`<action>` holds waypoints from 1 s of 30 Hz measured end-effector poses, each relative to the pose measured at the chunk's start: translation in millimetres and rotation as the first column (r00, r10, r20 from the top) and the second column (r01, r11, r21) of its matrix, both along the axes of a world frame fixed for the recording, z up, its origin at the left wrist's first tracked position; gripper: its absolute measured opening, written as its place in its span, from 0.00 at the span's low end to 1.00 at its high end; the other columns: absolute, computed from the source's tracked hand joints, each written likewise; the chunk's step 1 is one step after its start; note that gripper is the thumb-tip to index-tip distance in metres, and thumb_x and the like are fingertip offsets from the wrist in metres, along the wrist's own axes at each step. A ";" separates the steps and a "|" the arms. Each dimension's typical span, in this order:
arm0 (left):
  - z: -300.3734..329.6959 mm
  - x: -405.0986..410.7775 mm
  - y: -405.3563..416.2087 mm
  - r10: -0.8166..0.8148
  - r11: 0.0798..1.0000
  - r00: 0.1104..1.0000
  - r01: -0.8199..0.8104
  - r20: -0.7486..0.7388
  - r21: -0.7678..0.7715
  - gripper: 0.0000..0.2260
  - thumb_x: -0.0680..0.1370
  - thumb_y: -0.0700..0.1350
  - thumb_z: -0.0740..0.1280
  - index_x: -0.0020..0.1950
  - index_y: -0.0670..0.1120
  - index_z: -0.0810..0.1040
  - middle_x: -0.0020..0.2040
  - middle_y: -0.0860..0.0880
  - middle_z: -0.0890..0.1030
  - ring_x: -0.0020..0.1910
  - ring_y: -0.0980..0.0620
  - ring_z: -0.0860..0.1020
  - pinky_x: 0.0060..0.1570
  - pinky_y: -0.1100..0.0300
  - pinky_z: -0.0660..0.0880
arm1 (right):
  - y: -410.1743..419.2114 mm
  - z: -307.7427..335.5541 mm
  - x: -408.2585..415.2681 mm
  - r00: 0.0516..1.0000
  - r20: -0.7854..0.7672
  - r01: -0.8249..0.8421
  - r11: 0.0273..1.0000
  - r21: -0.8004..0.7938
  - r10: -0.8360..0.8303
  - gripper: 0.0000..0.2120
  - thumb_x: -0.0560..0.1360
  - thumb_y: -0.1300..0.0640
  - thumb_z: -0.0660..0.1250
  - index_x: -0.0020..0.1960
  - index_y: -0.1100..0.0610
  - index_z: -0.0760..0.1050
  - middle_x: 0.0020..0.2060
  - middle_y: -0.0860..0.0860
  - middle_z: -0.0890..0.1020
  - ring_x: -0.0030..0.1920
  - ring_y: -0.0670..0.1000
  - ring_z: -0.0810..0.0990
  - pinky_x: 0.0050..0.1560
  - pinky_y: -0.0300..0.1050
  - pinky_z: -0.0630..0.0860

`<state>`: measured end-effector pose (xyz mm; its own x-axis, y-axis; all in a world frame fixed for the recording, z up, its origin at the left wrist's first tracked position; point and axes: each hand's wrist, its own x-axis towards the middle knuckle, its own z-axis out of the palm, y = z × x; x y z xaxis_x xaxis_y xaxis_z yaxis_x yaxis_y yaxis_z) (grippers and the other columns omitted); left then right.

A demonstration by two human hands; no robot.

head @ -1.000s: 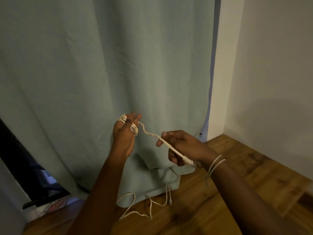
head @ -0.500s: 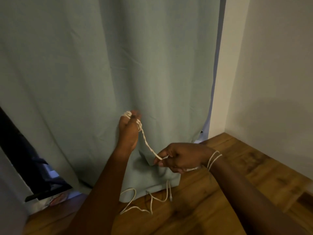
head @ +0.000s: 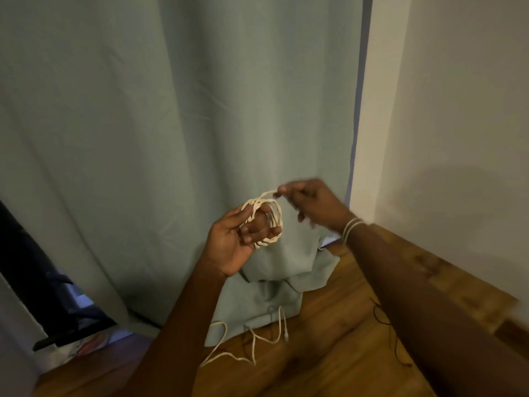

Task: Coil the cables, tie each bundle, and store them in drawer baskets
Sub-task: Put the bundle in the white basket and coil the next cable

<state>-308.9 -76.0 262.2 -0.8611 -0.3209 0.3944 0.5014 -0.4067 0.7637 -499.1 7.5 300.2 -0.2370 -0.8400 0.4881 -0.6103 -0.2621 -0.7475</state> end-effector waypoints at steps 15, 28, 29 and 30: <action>0.3 -16.8 9.8 0.341 0.930 0.935 -0.350 0.094 0.111 0.19 0.81 0.55 0.59 0.37 0.44 0.74 0.23 0.50 0.68 0.25 0.55 0.69 0.33 0.63 0.73 | -25.3 -46.0 94.5 0.869 0.464 0.299 0.931 -0.212 -0.173 0.24 0.83 0.43 0.55 0.39 0.55 0.79 0.32 0.55 0.82 0.35 0.48 0.81 0.40 0.42 0.76; -11.0 -12.5 -27.6 -0.005 0.992 0.857 0.068 0.516 -0.104 0.19 0.80 0.55 0.59 0.43 0.44 0.82 0.34 0.48 0.81 0.38 0.50 0.79 0.49 0.51 0.77 | -0.2 -69.6 50.2 0.934 -0.145 0.305 0.940 -0.152 -0.326 0.17 0.83 0.55 0.59 0.40 0.63 0.72 0.31 0.56 0.76 0.31 0.46 0.72 0.36 0.33 0.66; -15.4 -22.5 -21.3 -0.001 0.997 0.859 0.043 0.511 -0.070 0.19 0.81 0.55 0.59 0.42 0.45 0.81 0.33 0.49 0.81 0.35 0.52 0.79 0.46 0.53 0.78 | 2.9 -74.7 47.9 0.926 -0.139 0.330 0.932 -0.147 -0.350 0.16 0.83 0.55 0.58 0.40 0.62 0.72 0.31 0.55 0.76 0.30 0.45 0.72 0.36 0.31 0.66; -18.3 -32.0 -16.1 0.002 1.000 0.869 0.010 0.494 -0.023 0.18 0.81 0.55 0.58 0.42 0.46 0.80 0.31 0.51 0.79 0.31 0.54 0.78 0.42 0.56 0.78 | 4.1 -78.0 46.2 0.922 -0.124 0.350 0.925 -0.145 -0.368 0.16 0.84 0.56 0.57 0.40 0.62 0.72 0.31 0.55 0.76 0.30 0.44 0.71 0.36 0.31 0.66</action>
